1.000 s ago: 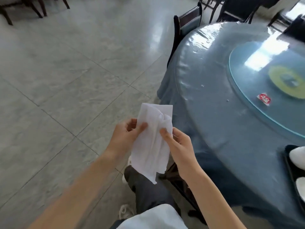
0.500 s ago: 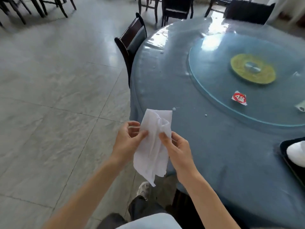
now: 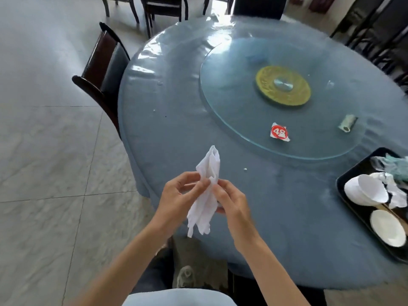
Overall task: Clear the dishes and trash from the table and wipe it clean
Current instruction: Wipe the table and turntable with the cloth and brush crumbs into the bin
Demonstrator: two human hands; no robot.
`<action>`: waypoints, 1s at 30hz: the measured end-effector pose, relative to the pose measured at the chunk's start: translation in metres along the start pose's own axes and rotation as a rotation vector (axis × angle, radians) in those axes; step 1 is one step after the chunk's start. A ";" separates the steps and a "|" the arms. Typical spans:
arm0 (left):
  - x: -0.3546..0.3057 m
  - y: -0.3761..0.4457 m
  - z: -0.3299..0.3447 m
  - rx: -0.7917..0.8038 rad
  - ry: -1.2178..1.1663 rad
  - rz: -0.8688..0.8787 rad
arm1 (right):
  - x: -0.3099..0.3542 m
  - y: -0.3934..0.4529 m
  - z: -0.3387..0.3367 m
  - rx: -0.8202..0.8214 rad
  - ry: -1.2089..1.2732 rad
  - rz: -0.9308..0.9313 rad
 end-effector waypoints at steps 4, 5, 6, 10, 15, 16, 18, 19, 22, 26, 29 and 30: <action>-0.019 0.044 0.000 0.095 0.106 0.029 | 0.016 0.034 -0.005 -0.140 -0.007 0.017; -0.020 0.053 0.000 0.115 0.125 0.024 | 0.019 0.041 -0.005 -0.155 -0.016 0.021; -0.021 0.062 -0.001 0.134 0.139 0.020 | 0.021 0.047 -0.004 -0.170 -0.023 0.022; -0.026 0.088 0.001 0.229 0.128 0.019 | 0.019 0.058 -0.011 -0.257 0.022 0.032; -0.023 0.104 0.004 0.253 0.039 -0.047 | -0.006 0.058 -0.038 -0.367 0.225 0.176; -0.023 0.105 0.004 0.233 0.051 -0.032 | -0.010 0.057 -0.044 -0.383 0.252 0.202; -0.026 0.107 0.007 0.210 0.095 0.005 | -0.017 0.055 -0.058 -0.390 0.264 0.233; -0.027 0.106 0.011 0.205 0.117 0.018 | -0.020 0.055 -0.066 -0.393 0.252 0.245; -0.027 0.102 0.024 0.201 0.160 0.033 | -0.029 0.055 -0.093 -0.385 0.186 0.287; -0.028 0.094 0.035 0.163 0.143 0.040 | -0.040 0.056 -0.130 -0.334 0.065 0.332; -0.032 0.092 0.039 0.108 0.145 0.041 | -0.041 0.056 -0.163 -0.295 -0.017 0.344; -0.034 0.091 0.040 0.097 0.148 0.049 | -0.040 0.056 -0.175 -0.280 -0.055 0.341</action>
Point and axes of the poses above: each hand's wrist, its own y-axis towards the middle knuckle, its own z-axis out of the palm, x = y × z, the point moved 8 cm from there along y, towards the middle knuckle, and after that the axes turned 1 degree about -y, right-handed, at the moved point
